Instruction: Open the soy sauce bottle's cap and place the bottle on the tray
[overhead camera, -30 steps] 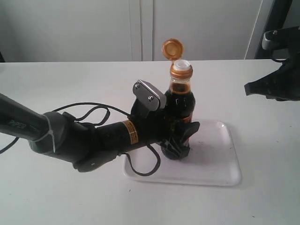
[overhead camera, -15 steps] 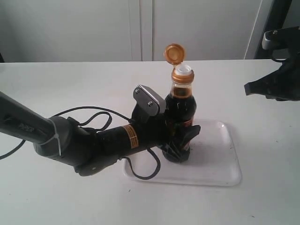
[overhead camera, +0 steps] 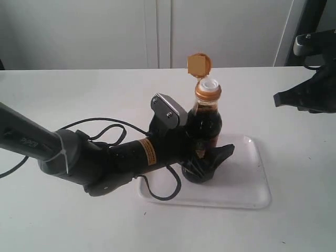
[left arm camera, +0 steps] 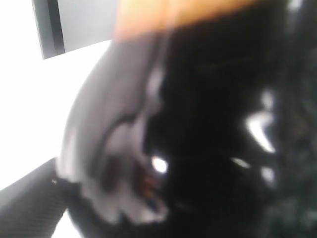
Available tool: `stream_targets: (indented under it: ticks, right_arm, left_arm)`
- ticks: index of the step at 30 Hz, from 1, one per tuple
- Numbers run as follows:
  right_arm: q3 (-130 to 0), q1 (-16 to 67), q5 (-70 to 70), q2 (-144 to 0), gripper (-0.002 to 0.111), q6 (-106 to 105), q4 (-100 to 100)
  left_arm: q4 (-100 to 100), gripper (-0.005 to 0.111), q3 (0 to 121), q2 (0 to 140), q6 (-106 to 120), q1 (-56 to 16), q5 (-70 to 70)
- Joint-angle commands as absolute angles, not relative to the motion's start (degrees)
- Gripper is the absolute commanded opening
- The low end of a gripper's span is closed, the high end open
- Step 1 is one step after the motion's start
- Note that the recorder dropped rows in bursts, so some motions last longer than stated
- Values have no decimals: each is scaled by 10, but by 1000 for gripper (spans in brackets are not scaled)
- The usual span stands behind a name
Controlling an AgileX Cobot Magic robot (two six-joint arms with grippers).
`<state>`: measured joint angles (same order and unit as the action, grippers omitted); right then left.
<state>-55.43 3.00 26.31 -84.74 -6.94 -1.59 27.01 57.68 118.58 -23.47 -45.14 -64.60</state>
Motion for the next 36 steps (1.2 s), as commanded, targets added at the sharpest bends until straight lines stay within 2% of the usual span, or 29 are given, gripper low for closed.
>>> stream_targets:
  ticks: [1,26,36]
  right_arm:
    - [-553,28,263,-847,0,-73,-20]
    - [-553,28,264,-847,0,-73,-21]
    - [-553,28,265,-847,0,-73,-21]
  left_arm:
    - [278,105,578,1169,-232,-453,-617]
    - [293,105,577,1069,-256,-453,-535]
    - [242,105,577,1007,-210,-453,-496]
